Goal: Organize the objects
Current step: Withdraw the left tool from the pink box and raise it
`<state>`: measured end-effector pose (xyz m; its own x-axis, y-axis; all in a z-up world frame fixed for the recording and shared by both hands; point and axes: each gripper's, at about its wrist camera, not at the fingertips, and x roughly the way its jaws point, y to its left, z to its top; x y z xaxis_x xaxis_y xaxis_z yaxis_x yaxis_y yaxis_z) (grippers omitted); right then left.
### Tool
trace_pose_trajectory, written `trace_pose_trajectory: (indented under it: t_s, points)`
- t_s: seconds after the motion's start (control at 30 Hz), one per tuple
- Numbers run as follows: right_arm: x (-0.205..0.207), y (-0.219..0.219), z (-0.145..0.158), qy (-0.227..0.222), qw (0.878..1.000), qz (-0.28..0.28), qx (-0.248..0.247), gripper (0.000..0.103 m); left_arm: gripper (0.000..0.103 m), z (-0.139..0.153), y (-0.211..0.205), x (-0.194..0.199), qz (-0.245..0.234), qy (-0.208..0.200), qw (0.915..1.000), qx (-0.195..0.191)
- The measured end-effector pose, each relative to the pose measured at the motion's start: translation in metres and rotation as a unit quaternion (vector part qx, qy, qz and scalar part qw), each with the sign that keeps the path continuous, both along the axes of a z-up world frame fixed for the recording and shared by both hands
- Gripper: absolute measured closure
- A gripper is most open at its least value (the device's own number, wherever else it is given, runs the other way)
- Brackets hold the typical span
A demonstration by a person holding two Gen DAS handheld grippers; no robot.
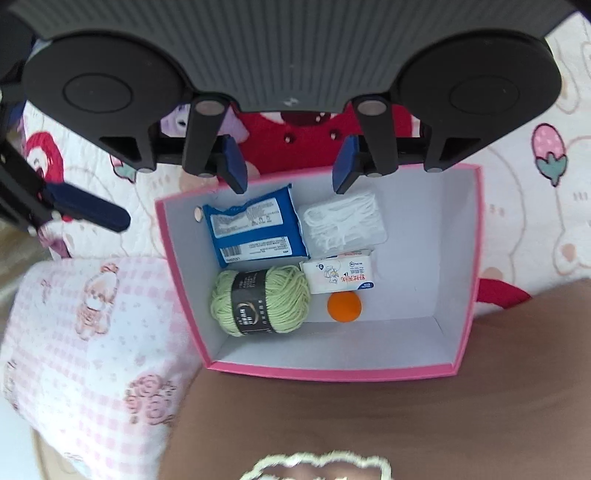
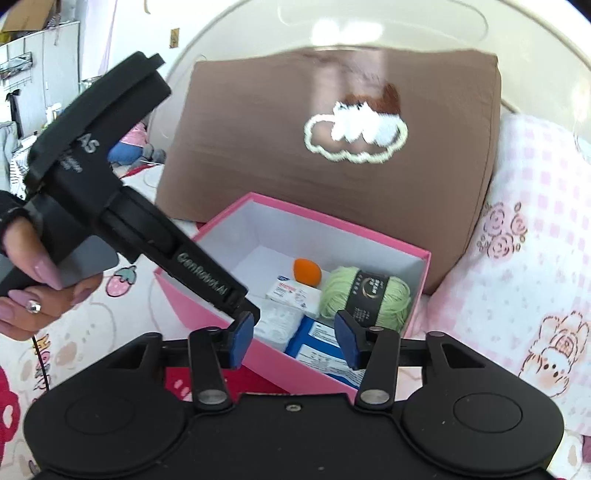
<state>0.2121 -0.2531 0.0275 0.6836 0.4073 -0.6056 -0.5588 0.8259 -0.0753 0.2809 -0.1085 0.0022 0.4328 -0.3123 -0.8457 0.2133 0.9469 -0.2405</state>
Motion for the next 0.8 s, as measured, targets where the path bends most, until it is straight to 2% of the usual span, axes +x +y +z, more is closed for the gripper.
trace_pose_trajectory:
  t_s: [0.23,0.27,0.33,0.4,0.47,0.57,0.67,0.8]
  points:
    - [-0.04,0.002,0.013,-0.008,1.0,0.018,0.004,0.025,0.042,0.023,0.01,-0.038,-0.004,-0.017,0.9998,0.011]
    - [-0.045,0.002,0.015,-0.012,1.0,0.022,0.002,0.023,0.04,0.027,0.009,-0.042,-0.013,-0.021,0.9996,0.014]
    - [-0.053,0.003,0.019,-0.017,0.999,0.031,0.001,0.01,0.032,0.033,0.006,-0.051,-0.035,-0.028,0.9988,0.02]
    - [-0.061,0.003,0.022,-0.026,0.999,0.031,0.004,0.007,0.031,0.035,0.002,-0.058,-0.05,-0.025,0.9979,0.033]
    - [-0.067,0.003,0.022,-0.022,0.999,0.037,0.005,0.006,0.03,0.038,0.001,-0.064,-0.06,-0.025,0.9968,0.046]
    - [-0.077,0.003,0.023,-0.024,0.999,0.043,0.013,0.005,0.022,0.043,0.002,-0.073,-0.066,-0.026,0.9957,0.06]
    - [-0.087,0.002,0.024,-0.027,0.999,0.041,0.018,0.005,0.018,0.044,0.005,-0.08,-0.067,-0.023,0.9955,0.062]
    - [-0.101,0.001,0.027,-0.029,0.999,0.04,0.018,0.005,0.006,0.045,0.01,-0.093,-0.069,-0.028,0.9956,0.057]
